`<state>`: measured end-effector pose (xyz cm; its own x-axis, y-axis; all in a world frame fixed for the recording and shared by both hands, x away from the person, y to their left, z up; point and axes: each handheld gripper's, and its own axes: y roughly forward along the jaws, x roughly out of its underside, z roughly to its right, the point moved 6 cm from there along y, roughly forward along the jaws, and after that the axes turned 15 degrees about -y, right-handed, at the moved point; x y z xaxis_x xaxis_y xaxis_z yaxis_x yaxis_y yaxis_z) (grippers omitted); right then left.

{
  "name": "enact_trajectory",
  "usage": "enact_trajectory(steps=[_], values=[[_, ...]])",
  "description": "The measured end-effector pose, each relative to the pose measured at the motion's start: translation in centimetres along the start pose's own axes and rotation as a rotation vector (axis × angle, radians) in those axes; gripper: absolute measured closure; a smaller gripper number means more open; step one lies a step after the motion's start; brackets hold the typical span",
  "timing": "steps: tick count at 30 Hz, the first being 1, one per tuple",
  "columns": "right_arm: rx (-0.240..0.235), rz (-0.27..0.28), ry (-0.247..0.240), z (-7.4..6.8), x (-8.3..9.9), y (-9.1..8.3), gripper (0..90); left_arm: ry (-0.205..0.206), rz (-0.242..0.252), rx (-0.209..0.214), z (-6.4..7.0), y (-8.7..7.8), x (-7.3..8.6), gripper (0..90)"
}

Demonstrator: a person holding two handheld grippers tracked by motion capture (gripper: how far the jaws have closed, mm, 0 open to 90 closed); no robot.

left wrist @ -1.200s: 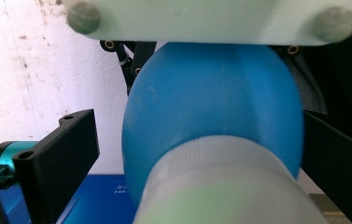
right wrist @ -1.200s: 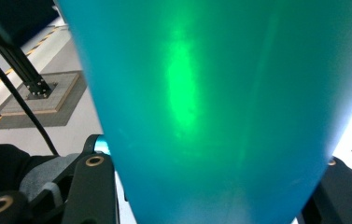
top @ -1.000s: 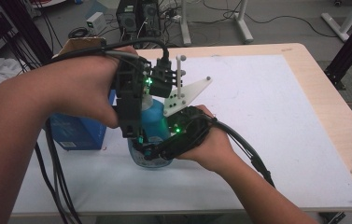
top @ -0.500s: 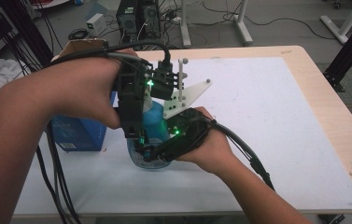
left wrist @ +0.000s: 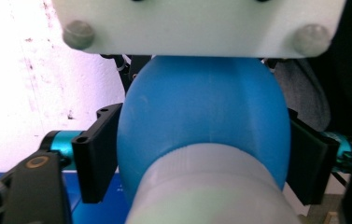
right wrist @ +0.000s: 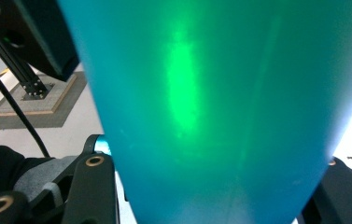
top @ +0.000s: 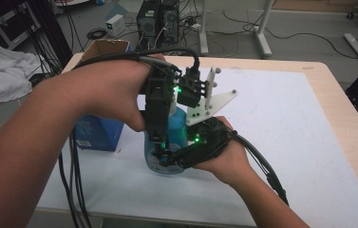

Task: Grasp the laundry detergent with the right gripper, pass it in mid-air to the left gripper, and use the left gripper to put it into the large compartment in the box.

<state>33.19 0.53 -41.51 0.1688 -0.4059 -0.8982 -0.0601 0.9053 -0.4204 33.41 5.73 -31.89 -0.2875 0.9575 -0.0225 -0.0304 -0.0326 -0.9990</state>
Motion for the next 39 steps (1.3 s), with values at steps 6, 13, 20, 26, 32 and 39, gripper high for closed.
enact_trajectory(steps=[6, 13, 20, 26, 32, 39], values=[[0.004, 0.002, 0.002, 0.01, -0.1, -0.05, 45.3, 0.008, 0.011, -0.008, -0.03, -0.23, 0.01, 28.9], [0.0, 0.003, 0.005, -0.02, -0.14, 0.07, 45.3, 0.005, 0.002, -0.013, -0.01, -0.14, 0.09, 28.8], [-0.003, 0.01, 0.002, -0.02, -0.22, 0.1, 45.3, 0.001, -0.003, -0.007, 0.11, -0.05, -0.04, 31.1], [-0.004, 0.011, 0.002, -0.01, -0.2, 0.1, 45.3, 0.0, -0.009, -0.001, 0.09, -0.04, -0.04, 33.5], [-0.002, 0.013, 0.001, 0.01, -0.2, 0.15, 45.3, -0.009, -0.006, -0.002, 0.01, -0.02, -0.06, 34.7], [0.006, 0.013, -0.01, 0.05, -0.21, 0.07, 45.4, -0.023, -0.007, -0.016, 0.07, -0.16, -0.05, 38.0]])
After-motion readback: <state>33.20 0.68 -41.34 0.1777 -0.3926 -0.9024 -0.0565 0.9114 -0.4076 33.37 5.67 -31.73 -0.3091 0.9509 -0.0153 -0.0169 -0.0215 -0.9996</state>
